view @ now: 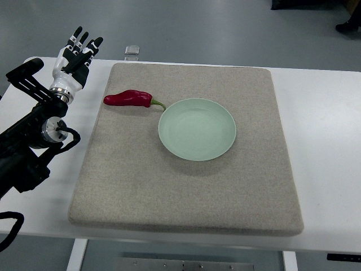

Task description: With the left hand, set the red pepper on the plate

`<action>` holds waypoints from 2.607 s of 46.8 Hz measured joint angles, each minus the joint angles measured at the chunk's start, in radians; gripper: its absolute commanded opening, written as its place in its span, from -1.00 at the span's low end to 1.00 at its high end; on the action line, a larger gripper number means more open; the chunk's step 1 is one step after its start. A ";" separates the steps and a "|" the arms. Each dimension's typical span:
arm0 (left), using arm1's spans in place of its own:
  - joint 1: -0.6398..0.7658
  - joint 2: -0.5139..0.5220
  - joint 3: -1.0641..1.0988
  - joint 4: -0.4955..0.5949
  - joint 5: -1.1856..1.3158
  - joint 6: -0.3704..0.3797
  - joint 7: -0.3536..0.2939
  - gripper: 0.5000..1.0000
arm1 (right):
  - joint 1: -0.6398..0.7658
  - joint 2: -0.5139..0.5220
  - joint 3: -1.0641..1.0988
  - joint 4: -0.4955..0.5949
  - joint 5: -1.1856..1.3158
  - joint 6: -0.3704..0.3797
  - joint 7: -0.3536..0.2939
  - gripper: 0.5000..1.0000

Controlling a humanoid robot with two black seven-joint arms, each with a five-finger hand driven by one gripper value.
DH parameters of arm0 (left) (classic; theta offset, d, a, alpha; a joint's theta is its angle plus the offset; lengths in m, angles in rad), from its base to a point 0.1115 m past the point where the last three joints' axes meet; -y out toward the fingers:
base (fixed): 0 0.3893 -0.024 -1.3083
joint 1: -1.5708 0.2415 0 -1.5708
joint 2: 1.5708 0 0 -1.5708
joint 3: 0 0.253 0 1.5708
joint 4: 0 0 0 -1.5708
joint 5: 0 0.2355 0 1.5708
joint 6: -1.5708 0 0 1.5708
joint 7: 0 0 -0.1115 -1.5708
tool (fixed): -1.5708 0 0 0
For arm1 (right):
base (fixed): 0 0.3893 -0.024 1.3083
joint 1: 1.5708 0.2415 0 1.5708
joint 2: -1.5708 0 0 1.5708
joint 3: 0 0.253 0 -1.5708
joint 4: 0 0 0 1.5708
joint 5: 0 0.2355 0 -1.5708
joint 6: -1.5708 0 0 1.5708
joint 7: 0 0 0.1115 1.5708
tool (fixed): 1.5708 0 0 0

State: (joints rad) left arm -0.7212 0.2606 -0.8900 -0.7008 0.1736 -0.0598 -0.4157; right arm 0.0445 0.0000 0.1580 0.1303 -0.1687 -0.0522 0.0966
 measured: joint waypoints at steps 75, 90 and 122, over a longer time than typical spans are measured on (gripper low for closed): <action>0.002 0.155 0.124 -0.114 0.033 -0.005 0.000 0.98 | 0.000 0.000 0.000 0.000 0.000 0.000 0.000 0.73; 0.000 0.164 0.125 -0.114 0.075 -0.012 0.000 0.98 | 0.000 0.000 0.000 0.000 0.000 0.000 0.000 0.73; -0.004 0.212 0.194 -0.195 0.399 0.046 0.001 0.95 | 0.000 0.000 0.000 0.000 0.000 0.000 0.000 0.73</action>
State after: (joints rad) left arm -0.7249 0.4727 -0.6963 -0.8959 0.5724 -0.0133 -0.4151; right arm 0.0445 0.0000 0.1580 0.1299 -0.1687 -0.0522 0.0966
